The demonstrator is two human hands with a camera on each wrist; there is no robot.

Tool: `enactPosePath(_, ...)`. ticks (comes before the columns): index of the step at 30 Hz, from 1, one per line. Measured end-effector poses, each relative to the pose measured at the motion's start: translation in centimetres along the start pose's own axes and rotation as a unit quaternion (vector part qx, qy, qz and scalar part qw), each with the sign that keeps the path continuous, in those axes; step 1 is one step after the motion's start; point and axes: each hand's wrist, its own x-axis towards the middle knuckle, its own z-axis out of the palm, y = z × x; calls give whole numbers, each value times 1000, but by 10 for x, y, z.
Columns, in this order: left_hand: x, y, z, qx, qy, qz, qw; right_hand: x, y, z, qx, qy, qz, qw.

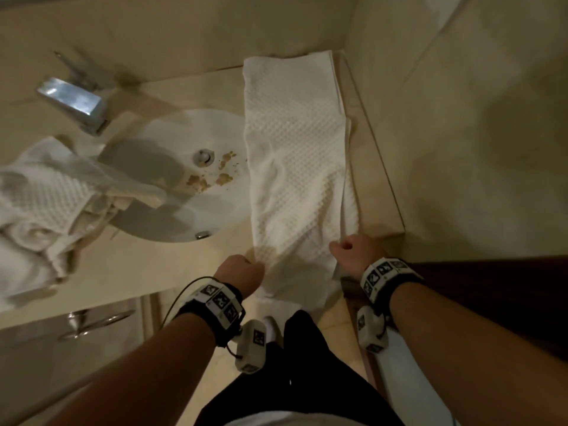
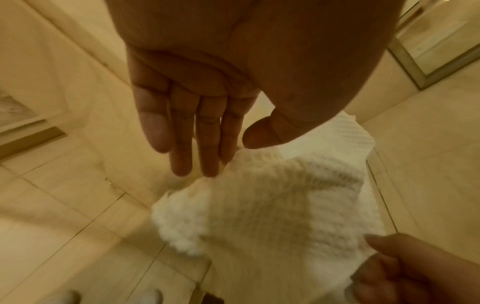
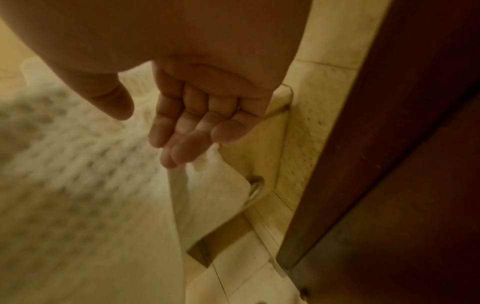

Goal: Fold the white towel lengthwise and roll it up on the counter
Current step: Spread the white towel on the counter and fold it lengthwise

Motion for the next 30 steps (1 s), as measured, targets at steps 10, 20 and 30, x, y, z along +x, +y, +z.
enactPosePath(10,-2,-51,50,-39,-77,61,994,-15,64,87,69,-91,53,992)
enactPosePath(20,3,-44,79,-173,-153,103,967,-9,69,107,168,-59,150,972)
enactPosePath(30,-52,-47,61,-585,-219,-52,779,-57,59,92,263,-50,109,957)
